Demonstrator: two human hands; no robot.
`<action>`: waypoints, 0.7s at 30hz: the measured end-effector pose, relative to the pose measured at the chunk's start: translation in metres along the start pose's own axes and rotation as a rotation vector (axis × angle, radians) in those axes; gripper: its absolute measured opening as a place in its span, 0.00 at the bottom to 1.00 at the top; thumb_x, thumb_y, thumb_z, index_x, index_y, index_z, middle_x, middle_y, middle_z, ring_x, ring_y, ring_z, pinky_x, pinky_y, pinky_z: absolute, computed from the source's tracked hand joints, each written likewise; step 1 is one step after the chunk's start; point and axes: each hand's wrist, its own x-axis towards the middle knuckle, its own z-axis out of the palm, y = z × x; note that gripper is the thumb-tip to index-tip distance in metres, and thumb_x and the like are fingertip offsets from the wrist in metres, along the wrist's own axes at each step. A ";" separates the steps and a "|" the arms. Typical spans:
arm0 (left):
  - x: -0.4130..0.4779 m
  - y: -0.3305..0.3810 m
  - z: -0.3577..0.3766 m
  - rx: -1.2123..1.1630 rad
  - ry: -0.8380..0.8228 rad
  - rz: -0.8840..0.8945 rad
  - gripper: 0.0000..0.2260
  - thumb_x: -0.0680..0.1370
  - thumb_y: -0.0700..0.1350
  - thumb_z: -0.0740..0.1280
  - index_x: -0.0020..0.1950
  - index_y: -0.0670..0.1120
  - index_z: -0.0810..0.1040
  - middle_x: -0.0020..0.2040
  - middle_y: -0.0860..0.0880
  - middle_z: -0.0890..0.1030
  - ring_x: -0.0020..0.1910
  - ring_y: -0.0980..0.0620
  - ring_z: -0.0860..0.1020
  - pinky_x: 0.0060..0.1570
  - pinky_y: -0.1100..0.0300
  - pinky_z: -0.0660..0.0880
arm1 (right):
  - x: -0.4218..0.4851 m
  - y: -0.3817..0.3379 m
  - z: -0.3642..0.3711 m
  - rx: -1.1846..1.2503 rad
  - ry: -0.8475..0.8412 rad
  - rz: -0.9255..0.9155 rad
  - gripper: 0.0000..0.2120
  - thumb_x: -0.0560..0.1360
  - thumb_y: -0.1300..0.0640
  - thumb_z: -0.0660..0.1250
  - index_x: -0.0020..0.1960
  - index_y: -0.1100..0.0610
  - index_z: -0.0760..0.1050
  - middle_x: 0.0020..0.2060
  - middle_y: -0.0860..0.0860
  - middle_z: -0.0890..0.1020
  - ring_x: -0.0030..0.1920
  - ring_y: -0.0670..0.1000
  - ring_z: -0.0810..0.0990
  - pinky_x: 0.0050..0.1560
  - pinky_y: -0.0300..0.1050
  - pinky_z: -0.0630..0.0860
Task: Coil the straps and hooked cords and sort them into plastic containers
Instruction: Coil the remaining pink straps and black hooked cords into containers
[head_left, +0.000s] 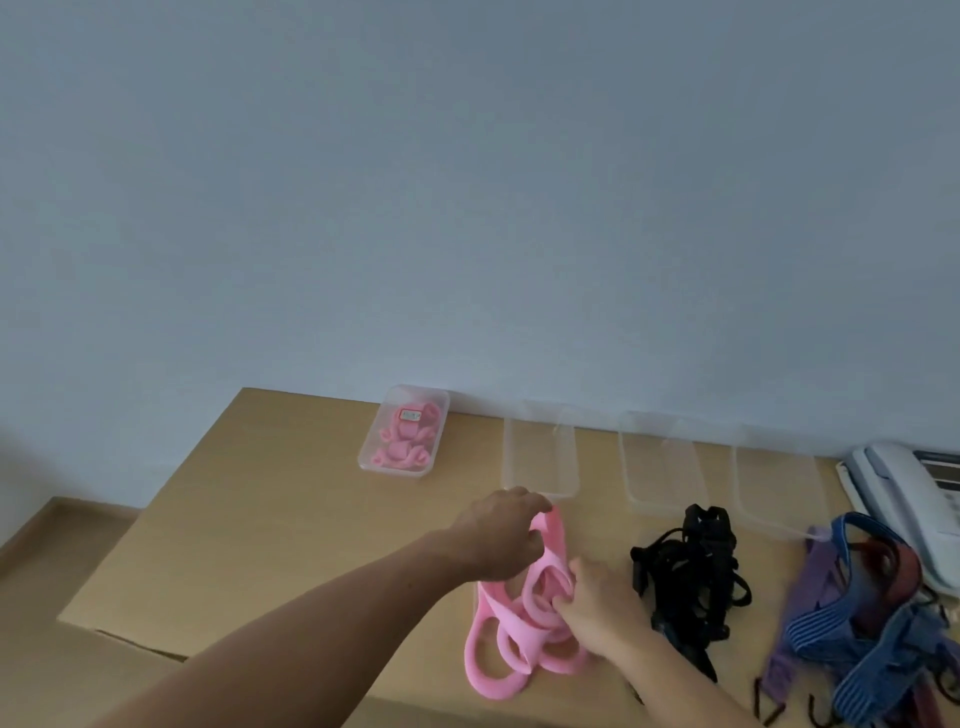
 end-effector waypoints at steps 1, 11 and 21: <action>0.001 0.006 0.001 -0.002 0.002 -0.019 0.22 0.80 0.45 0.60 0.74 0.51 0.68 0.72 0.49 0.70 0.69 0.47 0.70 0.63 0.51 0.70 | 0.001 0.005 0.000 0.020 -0.023 -0.031 0.10 0.76 0.49 0.63 0.54 0.53 0.72 0.52 0.49 0.77 0.50 0.50 0.77 0.46 0.41 0.73; 0.004 0.002 0.000 0.027 -0.018 -0.014 0.24 0.79 0.47 0.64 0.75 0.51 0.67 0.72 0.49 0.71 0.69 0.48 0.70 0.64 0.52 0.70 | 0.001 -0.016 -0.043 0.083 0.159 -0.189 0.11 0.80 0.50 0.59 0.53 0.51 0.79 0.46 0.49 0.83 0.48 0.52 0.81 0.44 0.44 0.74; -0.006 -0.025 -0.054 -0.464 0.109 0.052 0.07 0.80 0.45 0.66 0.44 0.46 0.79 0.37 0.51 0.81 0.33 0.58 0.78 0.32 0.69 0.71 | -0.014 -0.058 -0.131 0.653 0.265 -0.250 0.05 0.73 0.55 0.73 0.46 0.46 0.80 0.38 0.44 0.84 0.39 0.43 0.82 0.40 0.36 0.76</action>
